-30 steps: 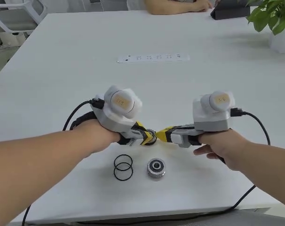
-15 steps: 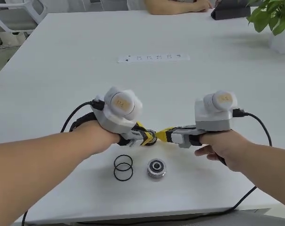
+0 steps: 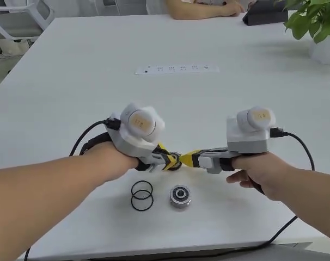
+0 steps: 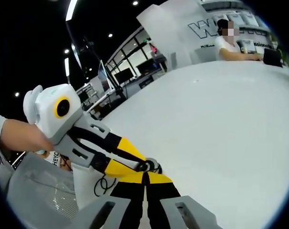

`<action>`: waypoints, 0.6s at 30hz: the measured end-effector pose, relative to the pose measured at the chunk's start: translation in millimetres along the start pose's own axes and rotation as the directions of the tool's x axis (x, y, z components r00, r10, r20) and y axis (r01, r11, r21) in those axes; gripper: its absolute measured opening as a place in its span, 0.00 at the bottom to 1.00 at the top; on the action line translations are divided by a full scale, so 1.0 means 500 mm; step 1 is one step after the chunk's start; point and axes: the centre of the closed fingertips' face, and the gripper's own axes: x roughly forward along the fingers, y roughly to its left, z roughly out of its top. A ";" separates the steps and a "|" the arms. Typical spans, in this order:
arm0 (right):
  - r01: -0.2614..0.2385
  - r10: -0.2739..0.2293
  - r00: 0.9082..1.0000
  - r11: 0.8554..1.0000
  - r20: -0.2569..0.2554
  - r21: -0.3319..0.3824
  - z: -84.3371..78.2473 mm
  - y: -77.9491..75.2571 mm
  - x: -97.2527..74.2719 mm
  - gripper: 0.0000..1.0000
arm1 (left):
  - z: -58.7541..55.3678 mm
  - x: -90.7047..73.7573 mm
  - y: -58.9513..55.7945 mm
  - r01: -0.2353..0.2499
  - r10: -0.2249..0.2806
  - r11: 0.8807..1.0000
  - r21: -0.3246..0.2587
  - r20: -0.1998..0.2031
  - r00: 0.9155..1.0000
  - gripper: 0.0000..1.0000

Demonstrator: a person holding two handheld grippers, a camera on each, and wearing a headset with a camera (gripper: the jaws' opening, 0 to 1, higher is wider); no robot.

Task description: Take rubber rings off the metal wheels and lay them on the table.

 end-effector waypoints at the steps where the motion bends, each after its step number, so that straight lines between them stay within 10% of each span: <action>1: -0.003 0.003 1.000 1.000 0.003 0.002 0.001 0.001 0.001 0.00 | 0.000 0.000 0.000 0.000 0.000 1.000 0.001 0.000 1.000 0.06; 18: -0.077 0.076 0.996 0.996 0.038 0.043 0.013 0.030 -0.004 0.00 | 0.000 0.000 -0.001 -0.003 0.003 1.000 -0.010 0.001 1.000 0.06</action>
